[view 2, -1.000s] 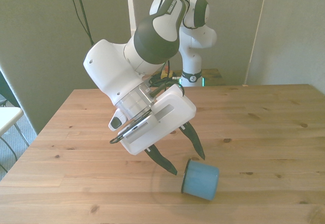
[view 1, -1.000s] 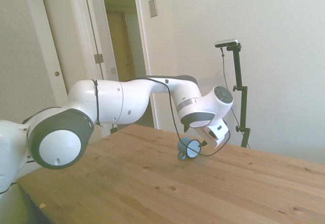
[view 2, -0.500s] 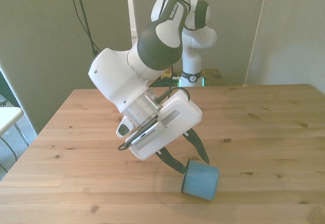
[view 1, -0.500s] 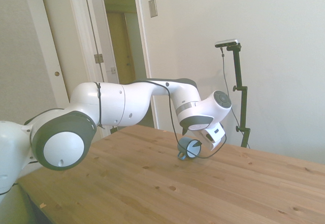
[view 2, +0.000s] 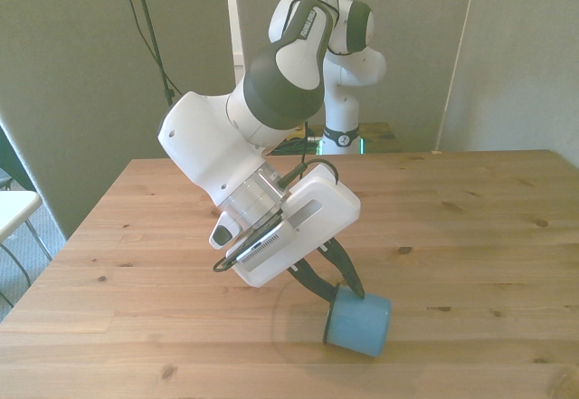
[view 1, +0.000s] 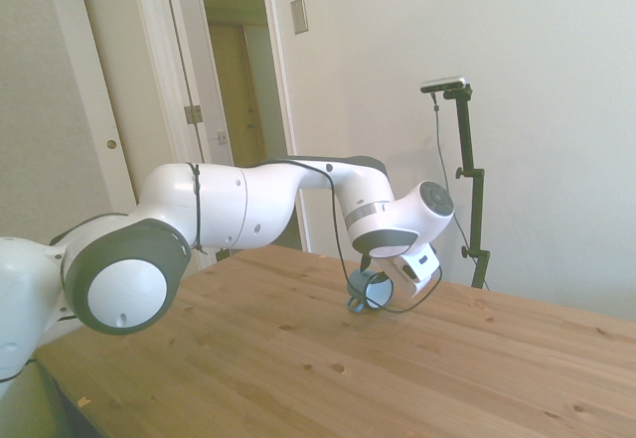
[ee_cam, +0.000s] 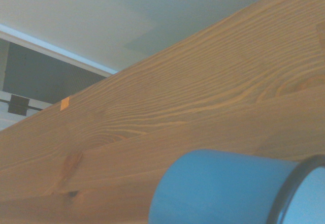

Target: Flip the mug upright

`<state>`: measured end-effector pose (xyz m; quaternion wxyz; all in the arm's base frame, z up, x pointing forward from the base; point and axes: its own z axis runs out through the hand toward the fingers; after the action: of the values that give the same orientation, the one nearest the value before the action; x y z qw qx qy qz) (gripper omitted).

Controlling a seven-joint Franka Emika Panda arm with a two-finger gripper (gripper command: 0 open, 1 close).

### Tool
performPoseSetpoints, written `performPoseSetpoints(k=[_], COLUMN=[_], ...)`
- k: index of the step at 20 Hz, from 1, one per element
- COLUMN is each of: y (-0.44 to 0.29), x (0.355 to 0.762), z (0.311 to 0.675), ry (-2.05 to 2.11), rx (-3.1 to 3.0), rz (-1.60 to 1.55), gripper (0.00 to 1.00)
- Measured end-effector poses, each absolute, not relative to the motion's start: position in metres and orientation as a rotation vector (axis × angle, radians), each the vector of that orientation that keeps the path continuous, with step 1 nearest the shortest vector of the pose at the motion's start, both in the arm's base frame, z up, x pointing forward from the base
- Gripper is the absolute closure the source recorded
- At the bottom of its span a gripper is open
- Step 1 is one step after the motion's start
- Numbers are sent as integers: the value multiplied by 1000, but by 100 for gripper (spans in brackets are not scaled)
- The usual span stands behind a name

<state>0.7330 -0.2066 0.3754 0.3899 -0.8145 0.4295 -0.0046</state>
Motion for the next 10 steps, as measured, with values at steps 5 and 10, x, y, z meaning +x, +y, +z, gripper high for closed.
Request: performPoseSetpoints(k=[5, 10], y=[-206, -205], x=[733, 732], z=[380, 385], ry=[1083, 1075], rx=[-2054, -2053], rz=[-7, -6], gripper=[100, 100])
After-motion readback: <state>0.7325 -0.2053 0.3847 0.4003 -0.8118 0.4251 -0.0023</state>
